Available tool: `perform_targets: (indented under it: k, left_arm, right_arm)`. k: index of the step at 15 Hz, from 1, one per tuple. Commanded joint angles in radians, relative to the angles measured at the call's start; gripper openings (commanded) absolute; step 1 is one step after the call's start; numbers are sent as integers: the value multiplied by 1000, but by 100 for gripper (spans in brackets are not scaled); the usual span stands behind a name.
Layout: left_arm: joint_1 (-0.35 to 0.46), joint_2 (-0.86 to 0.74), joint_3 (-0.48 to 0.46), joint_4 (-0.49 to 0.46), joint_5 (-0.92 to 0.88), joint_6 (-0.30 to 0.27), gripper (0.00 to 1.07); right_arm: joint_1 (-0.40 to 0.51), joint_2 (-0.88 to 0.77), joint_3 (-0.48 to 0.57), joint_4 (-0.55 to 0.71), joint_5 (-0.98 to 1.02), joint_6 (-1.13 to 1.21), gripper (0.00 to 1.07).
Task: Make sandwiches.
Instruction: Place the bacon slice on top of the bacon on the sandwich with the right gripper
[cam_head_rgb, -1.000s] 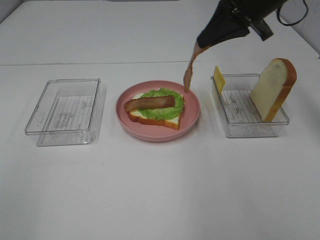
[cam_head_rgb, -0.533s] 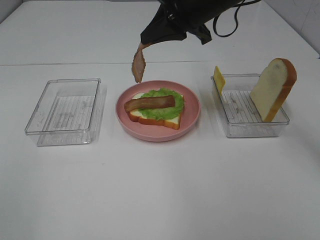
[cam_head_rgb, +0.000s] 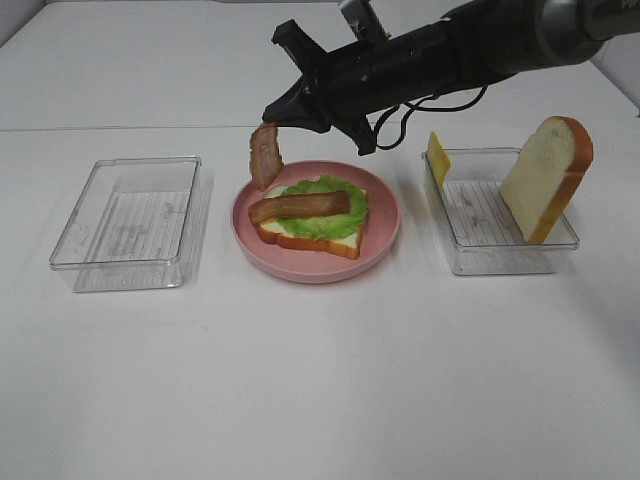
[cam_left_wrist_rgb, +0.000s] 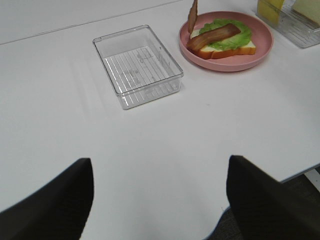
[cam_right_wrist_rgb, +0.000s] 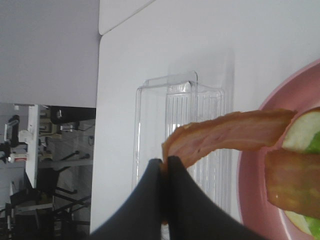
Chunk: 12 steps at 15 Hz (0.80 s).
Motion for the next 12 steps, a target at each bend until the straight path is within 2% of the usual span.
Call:
perform_targets:
  k: [1,3,6,7,10,12]
  left_arm:
    - [0,-21,2,-6,-10,0,71]
    - [0,-21,2,-6,-10,0,71]
    - [0,-21,2,-6,-10,0,71]
    - [0,-21,2,-6,-10,0,71]
    - [0,-21,2,-6,-10,0,71]
    - [0,-21,2,-6,-10,0,71]
  right_arm:
    - [-1,10,-6,105,-3,-88,0]
    - [-3,10,-6,54,-10,-75,0]
    - [-3,10,-6,-153,-26,108,0]
    - [-11,10,-6,-316,-28,263,0]
    - [-27,-1,-6,-497,-1,402,0]
    - [-26,-32,-6,-660,13,502,0]
